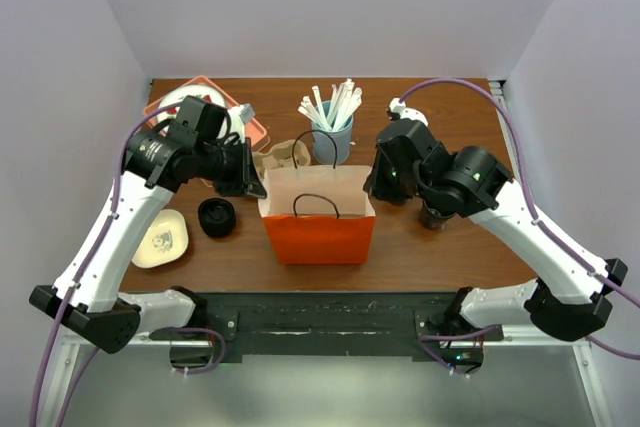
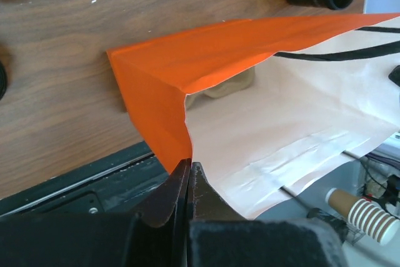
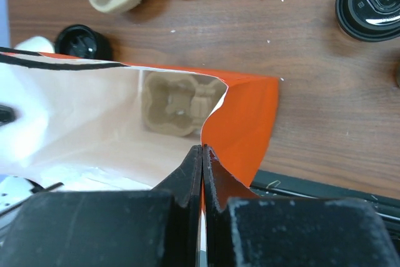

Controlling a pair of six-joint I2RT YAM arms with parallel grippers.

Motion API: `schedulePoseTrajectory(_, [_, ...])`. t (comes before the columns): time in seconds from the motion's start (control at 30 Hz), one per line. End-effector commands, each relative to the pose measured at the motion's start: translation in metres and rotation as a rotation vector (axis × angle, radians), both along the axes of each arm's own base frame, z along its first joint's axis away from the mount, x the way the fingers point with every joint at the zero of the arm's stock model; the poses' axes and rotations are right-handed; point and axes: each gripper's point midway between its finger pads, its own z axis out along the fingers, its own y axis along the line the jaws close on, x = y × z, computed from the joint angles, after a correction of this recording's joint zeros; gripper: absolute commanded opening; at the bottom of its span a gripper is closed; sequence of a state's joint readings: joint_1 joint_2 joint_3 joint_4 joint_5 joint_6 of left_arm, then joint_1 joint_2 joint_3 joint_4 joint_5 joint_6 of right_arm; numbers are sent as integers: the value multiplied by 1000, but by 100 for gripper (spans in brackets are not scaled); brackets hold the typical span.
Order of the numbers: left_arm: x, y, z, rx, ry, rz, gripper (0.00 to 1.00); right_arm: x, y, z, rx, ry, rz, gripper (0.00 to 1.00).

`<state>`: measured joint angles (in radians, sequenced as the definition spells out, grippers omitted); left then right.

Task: Pack the takeout coffee

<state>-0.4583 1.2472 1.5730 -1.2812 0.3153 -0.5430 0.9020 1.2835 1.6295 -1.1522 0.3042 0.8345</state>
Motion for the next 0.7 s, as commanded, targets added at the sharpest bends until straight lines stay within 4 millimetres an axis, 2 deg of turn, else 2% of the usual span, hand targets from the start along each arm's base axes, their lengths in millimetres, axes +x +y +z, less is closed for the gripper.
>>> schedulePoseTrajectory(0.0, [-15, -8, 11, -74, 51, -21, 0, -7, -5, 20, 60, -6, -23, 0])
schedulePoseTrajectory(0.07, [-12, -5, 4, -45, 47, -18, 0, -9, -8, 14, 57, 0, -25, 0])
schedulePoseTrajectory(0.13, [-8, -4, 0, -29, 36, -19, 17, -10, -8, 9, 59, 3, -24, 0])
schedulePoseTrajectory(0.17, [-5, -3, -2, -15, 31, -18, 27, -11, -10, 4, 58, 9, -33, 9])
schedulePoseTrajectory(0.2, [-2, -3, 3, -16, 12, -16, 36, -11, -10, 5, 71, 2, -35, 10])
schedulePoseTrajectory(0.23, [0, -2, 5, -11, 4, -11, 39, -10, -10, 5, 73, -2, -39, 11])
schedulePoseTrajectory(0.27, [6, -2, 7, 0, -2, 2, 42, -10, -10, 9, 83, -12, -40, 17])
schedulePoseTrajectory(0.3, [10, -2, 19, -8, -36, 13, 52, -9, -10, 11, 84, -17, -41, 19])
schedulePoseTrajectory(0.4, [20, 2, 35, -3, -84, 62, 62, -8, -12, 22, 82, -38, -39, 26])
schedulePoseTrajectory(0.57, [27, 9, 51, -13, -135, 154, 86, -10, -30, 31, 51, -72, -68, 28])
schedulePoseTrajectory(0.6, [26, 10, 52, -21, -138, 161, 94, -10, -33, 33, 56, -84, -74, 28])
schedulePoseTrajectory(0.67, [21, 8, 54, -44, -144, 146, 98, -12, -39, 41, 85, -126, -73, 31])
